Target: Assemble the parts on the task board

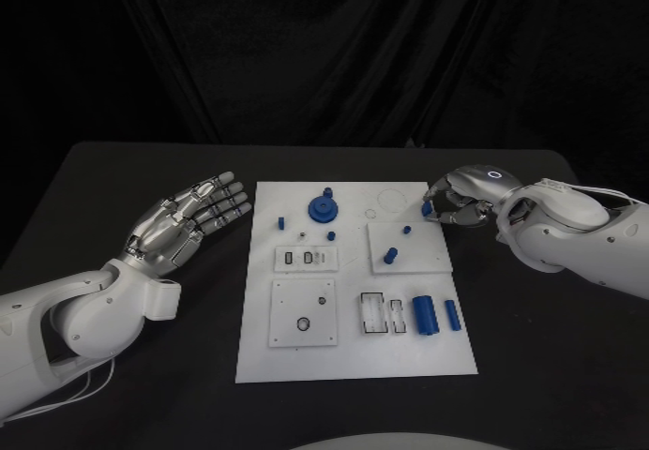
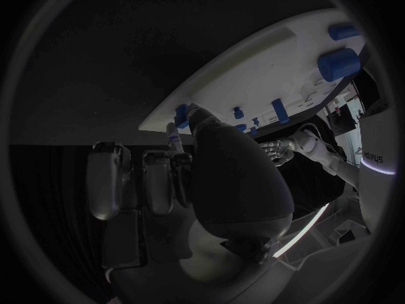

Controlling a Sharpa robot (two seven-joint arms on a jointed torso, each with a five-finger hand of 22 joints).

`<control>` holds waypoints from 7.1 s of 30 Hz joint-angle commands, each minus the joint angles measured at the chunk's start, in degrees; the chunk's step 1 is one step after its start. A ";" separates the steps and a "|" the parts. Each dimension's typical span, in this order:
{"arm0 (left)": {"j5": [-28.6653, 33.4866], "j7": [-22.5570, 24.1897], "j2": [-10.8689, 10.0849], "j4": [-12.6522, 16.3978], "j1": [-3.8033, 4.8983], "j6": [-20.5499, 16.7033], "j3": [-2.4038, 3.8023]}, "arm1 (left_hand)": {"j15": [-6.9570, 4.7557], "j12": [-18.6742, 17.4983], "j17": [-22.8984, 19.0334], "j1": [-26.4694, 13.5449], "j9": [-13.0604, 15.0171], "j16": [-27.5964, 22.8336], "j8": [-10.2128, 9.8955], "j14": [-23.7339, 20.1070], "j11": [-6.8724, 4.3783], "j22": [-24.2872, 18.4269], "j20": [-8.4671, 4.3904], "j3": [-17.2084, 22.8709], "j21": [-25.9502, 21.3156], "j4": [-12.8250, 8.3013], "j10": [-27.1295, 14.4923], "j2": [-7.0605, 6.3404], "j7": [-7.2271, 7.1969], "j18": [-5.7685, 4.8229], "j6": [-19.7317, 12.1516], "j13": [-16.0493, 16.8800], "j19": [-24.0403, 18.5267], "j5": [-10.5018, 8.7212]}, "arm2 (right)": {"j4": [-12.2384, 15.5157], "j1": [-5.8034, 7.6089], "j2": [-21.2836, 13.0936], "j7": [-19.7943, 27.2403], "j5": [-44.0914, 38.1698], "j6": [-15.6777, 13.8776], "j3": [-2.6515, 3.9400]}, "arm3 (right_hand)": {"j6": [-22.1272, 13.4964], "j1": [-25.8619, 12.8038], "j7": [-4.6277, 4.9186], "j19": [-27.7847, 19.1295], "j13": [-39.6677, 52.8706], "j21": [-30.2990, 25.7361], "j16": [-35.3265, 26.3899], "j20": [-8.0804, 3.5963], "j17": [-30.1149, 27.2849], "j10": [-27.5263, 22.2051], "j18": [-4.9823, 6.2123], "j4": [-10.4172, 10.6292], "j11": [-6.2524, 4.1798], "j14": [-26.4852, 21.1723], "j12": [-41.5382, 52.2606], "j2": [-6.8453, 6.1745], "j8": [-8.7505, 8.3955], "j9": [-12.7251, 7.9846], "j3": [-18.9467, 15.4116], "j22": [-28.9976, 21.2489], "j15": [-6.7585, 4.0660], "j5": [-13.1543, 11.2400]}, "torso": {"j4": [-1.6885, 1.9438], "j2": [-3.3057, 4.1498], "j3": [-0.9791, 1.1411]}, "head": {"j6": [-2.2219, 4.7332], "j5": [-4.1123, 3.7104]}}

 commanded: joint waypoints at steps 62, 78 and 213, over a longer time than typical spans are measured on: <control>-0.05 6.02 0.15 0.23 -0.13 1.32 0.03 | 0.53 0.85 0.08 -0.99 0.01 0.61 -0.33 -0.16 0.76 -0.09 -0.01 1.12 -0.28 0.04 0.28 -0.19 0.95 -0.98 -0.16 0.14 -0.33 -0.24 | 14.50 -1.84 10.74 -6.11 -7.04 -2.27 0.33 | 11.45 2.29 -1.62 1.03 15.08 0.32 1.12 -0.68 15.00 5.87 0.69 -2.80 -0.57 5.99 0.16 0.96 6.88 6.15 0.29 10.30 -0.75 9.42 | -0.08 -0.02 -0.18 | -1.09 0.76; 0.01 5.59 0.81 -0.44 -0.14 1.54 0.04 | 0.54 0.99 0.09 -1.07 0.02 0.68 -0.31 -0.14 0.76 -0.09 -0.01 1.30 -0.28 0.07 0.40 -0.14 0.94 -0.99 -0.03 0.16 -0.33 -0.22 | 12.52 -3.70 13.94 -9.48 -8.68 -0.09 0.38 | 11.39 0.89 -1.70 0.63 15.08 -0.50 0.89 -0.82 14.77 5.87 0.90 -2.50 -0.65 5.91 0.16 0.44 6.80 6.63 -0.25 9.93 -0.84 9.52 | -0.23 -0.06 -0.10 | -2.06 0.84; -77.22 -70.48 28.32 -12.76 8.73 -1.05 0.29 | -17.74 73.18 87.32 -18.74 21.37 76.26 24.32 77.60 -15.37 87.64 -18.33 -5.78 83.91 8.09 73.30 -6.79 -5.15 -5.25 26.78 86.92 80.54 -24.88 | 1.51 -2.09 4.86 11.79 40.58 0.95 0.13 | 9.81 -0.20 -1.32 -5.99 -5.17 -18.32 -15.79 -0.60 -0.97 -11.64 4.10 1.37 -0.38 0.04 -17.81 4.95 6.56 4.74 3.06 4.76 -0.59 5.68 | -4.27 -13.94 5.45 | -5.85 8.21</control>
